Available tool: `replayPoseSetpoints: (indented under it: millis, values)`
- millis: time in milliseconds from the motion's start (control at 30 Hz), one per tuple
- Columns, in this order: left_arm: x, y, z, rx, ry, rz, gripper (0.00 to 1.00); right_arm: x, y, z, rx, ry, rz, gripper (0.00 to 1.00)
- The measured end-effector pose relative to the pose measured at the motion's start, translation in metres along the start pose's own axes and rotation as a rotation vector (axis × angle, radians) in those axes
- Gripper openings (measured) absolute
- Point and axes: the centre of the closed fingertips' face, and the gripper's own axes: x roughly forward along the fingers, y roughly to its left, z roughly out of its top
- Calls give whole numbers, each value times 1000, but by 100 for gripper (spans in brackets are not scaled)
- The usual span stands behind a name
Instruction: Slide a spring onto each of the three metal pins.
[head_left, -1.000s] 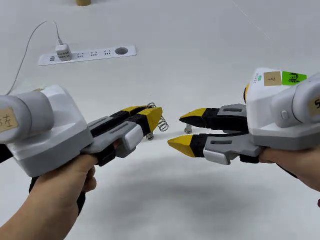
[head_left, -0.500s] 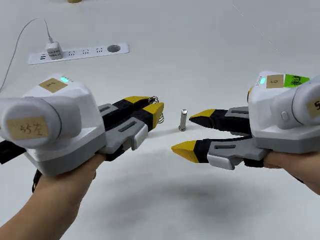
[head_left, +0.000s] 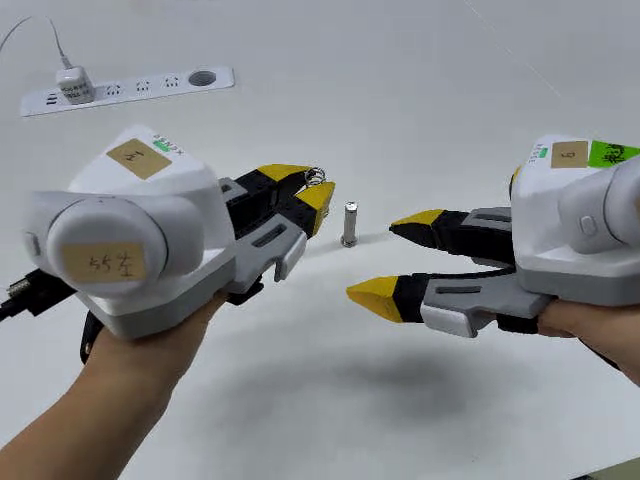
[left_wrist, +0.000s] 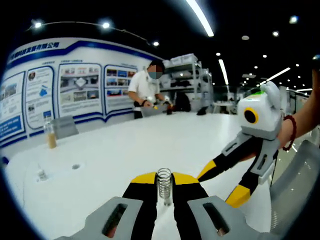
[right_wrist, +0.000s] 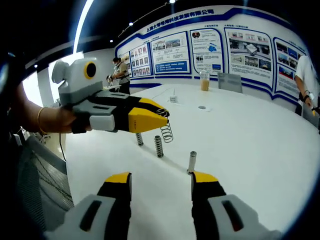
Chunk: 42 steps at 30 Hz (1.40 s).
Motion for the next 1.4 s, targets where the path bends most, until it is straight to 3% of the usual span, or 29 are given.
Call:
replayPoseSetpoints:
  millis: [233,567,1033,1400]
  values:
    - [14,1,-1,9,-18,6,10,-5,-7,-7,9,16,-30,52]
    - [29,-1,-5,8,-28,3,10,-13,-16,-13,67,-2,-57,54]
    - [44,-2,-17,-9,2,8,10,-15,-17,-18,130,-29,-71,55]
    - [48,-1,-27,-24,30,7,10,-15,-18,-16,137,-38,-78,55]
